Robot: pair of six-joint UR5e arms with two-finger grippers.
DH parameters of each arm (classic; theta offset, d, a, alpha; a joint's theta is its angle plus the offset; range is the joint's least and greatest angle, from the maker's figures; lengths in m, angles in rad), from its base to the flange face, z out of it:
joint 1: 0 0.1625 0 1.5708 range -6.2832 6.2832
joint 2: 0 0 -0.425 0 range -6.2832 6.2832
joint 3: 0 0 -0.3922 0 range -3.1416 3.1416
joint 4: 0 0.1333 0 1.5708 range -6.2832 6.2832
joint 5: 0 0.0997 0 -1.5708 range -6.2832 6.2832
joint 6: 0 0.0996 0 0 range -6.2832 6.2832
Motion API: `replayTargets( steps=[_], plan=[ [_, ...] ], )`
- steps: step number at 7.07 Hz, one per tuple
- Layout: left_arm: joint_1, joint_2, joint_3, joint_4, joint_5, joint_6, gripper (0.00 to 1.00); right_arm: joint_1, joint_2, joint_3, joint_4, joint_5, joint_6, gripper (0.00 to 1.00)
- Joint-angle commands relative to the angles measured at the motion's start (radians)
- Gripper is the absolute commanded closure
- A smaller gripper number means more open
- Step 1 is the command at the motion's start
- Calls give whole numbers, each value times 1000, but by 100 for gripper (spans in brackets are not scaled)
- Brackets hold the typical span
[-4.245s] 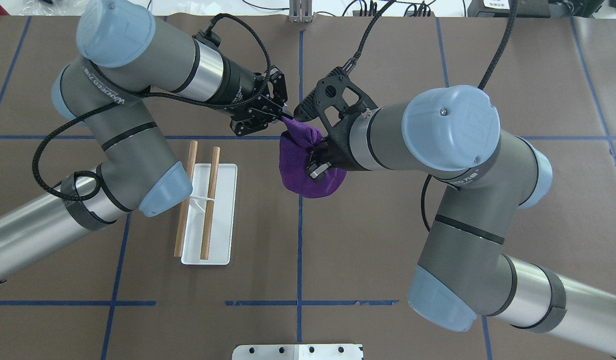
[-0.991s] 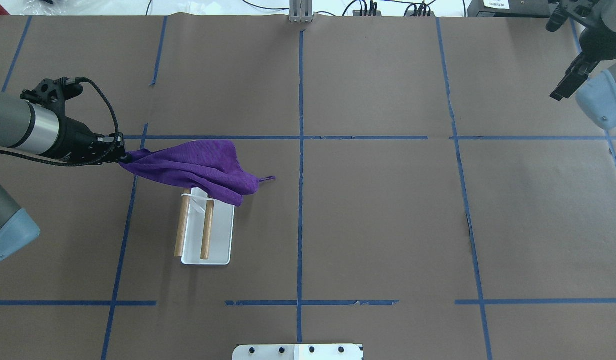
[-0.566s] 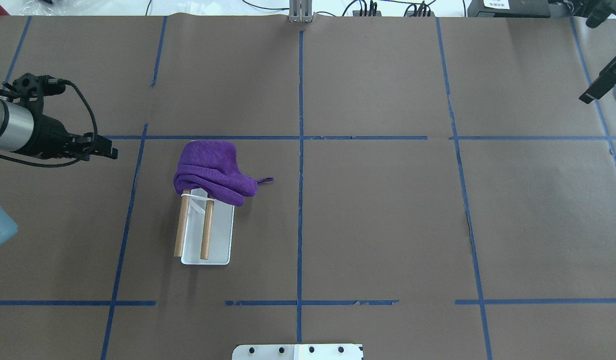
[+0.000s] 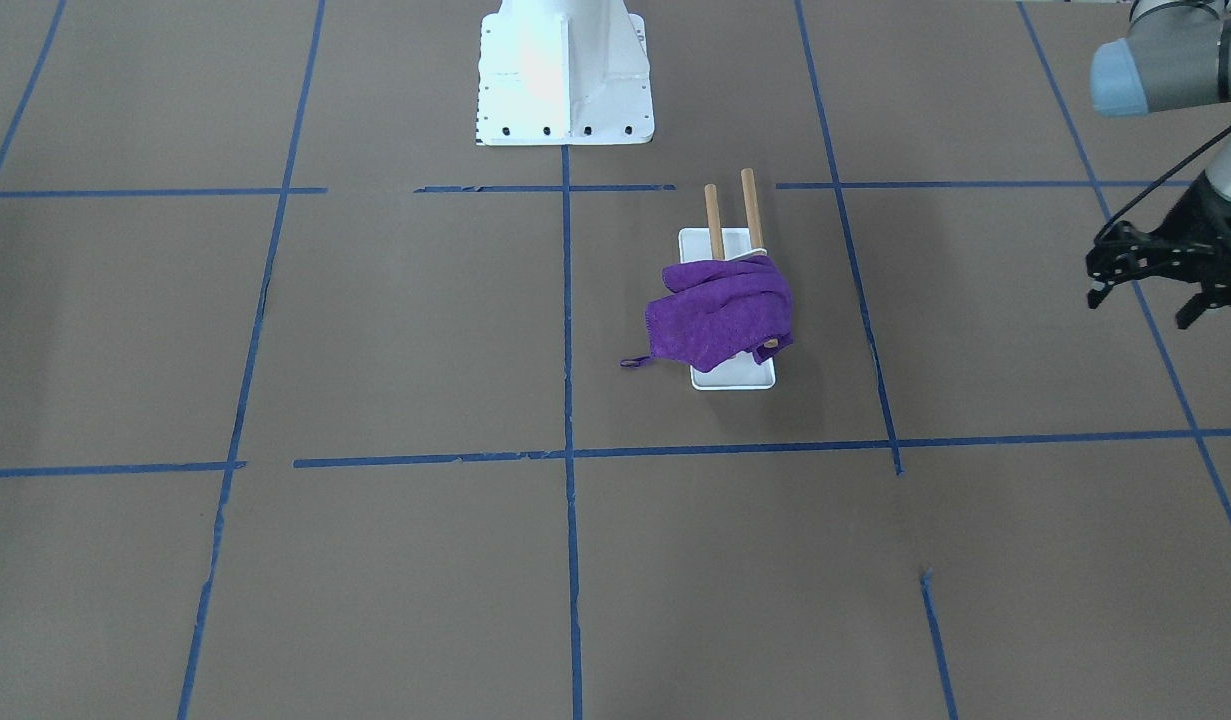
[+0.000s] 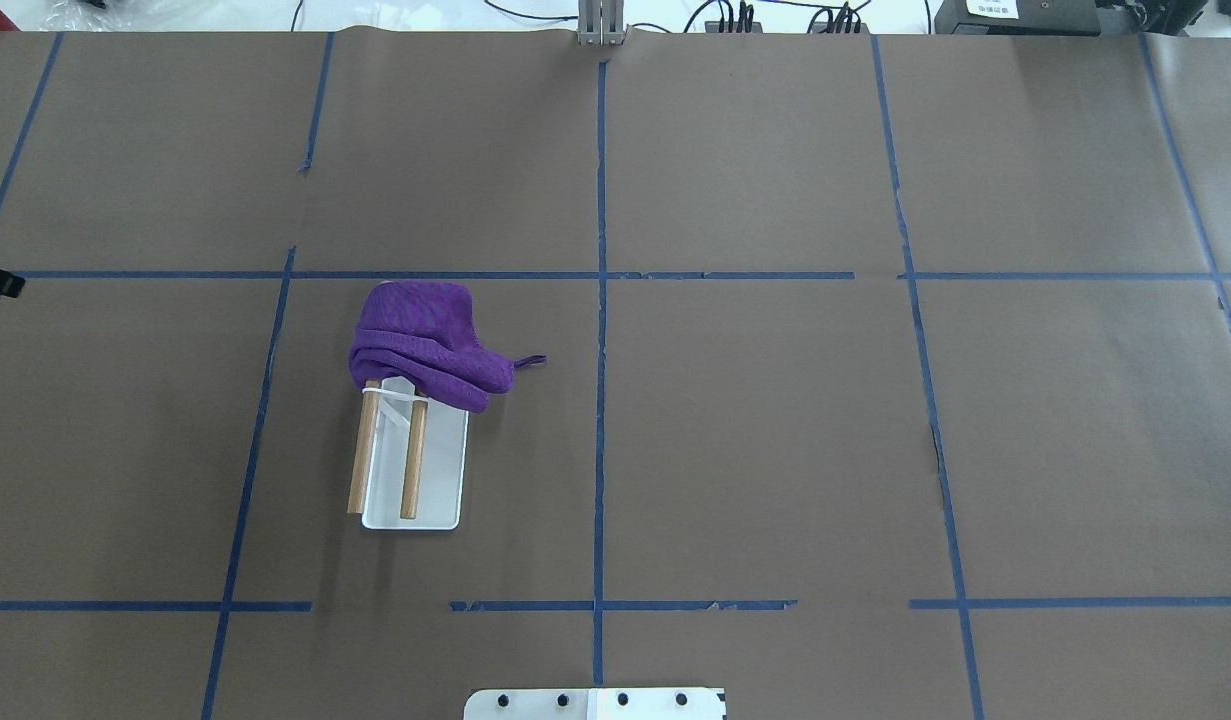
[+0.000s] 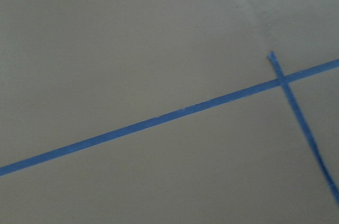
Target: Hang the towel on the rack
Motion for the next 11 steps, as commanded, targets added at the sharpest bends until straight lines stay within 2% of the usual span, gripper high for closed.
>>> replayTargets(
  steps=[1, 2, 3, 5, 6, 7, 8, 11],
  plan=[
    [-208, 9, 32, 164, -75, 302, 0, 80, -81, -18, 3, 54, 38, 0],
    [-268, 17, 91, 165, -97, 307, 0, 90, -87, -10, 5, 54, 81, 0],
    [-271, 22, 147, 163, -97, 310, 0, 91, -84, 1, 29, 51, 121, 0],
    [-313, 28, 149, 168, -100, 307, 0, 88, -92, 15, 182, 17, 265, 0],
    [-355, 40, 155, 209, -101, 301, 0, 85, -92, 15, 184, 20, 266, 0],
    [-357, 39, 123, 276, -98, 300, 0, 82, -92, 15, 186, 23, 266, 0],
    [-357, 35, 132, 310, -91, 300, 0, 72, -92, 13, 187, 23, 267, 0],
    [-357, 34, 109, 315, -97, 300, 0, 41, -93, 10, 190, 22, 267, 0]
  ],
)
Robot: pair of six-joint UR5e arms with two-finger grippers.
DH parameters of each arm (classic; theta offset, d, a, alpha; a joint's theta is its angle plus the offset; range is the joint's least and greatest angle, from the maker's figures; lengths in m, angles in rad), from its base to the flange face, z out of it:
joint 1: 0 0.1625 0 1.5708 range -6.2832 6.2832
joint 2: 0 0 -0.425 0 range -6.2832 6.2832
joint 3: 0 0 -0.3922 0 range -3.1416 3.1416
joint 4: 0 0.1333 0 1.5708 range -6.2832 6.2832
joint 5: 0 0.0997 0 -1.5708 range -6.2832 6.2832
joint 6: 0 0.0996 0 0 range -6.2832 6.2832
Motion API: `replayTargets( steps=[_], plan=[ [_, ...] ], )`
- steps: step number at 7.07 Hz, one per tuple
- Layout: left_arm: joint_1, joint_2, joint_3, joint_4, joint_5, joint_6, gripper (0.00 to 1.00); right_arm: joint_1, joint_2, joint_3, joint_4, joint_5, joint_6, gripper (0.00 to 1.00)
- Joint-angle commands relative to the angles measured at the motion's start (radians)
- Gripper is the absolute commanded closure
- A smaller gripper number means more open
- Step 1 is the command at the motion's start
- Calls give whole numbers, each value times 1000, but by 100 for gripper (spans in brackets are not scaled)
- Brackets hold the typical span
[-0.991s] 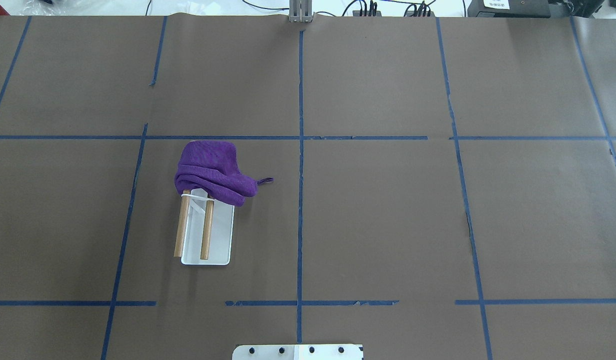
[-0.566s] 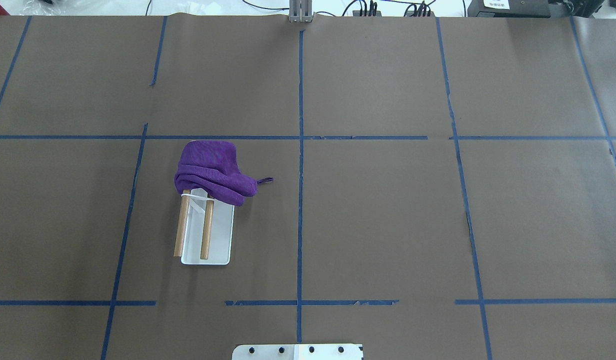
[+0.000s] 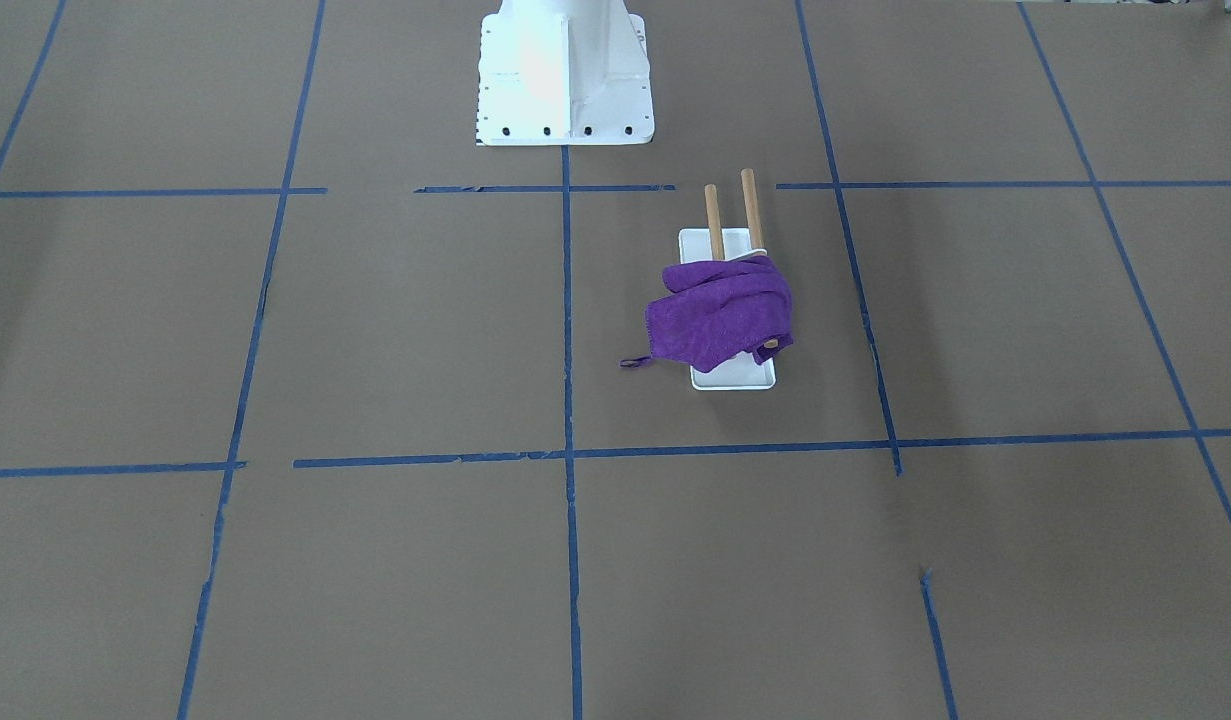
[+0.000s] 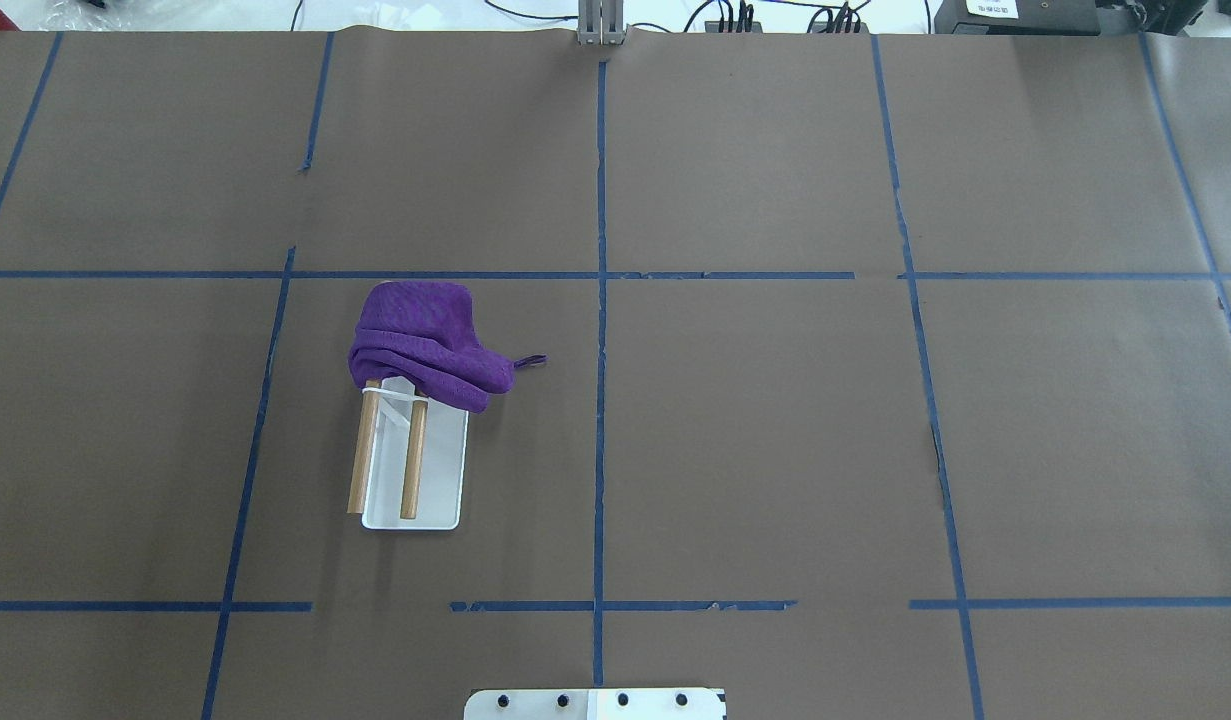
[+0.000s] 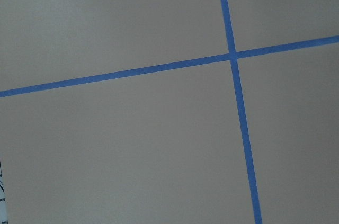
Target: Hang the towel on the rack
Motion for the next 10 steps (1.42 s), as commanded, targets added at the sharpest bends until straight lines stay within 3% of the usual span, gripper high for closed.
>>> replayTargets(
  steps=[1, 10],
  plan=[
    [1, -5, -30, 0, 0, 0, 0, -16, 0, -1, 2, 0, 1, 0],
    [10, 33, -56, 22, -6, 0, 0, -20, 0, -1, 2, 2, 2, 0]
  ],
)
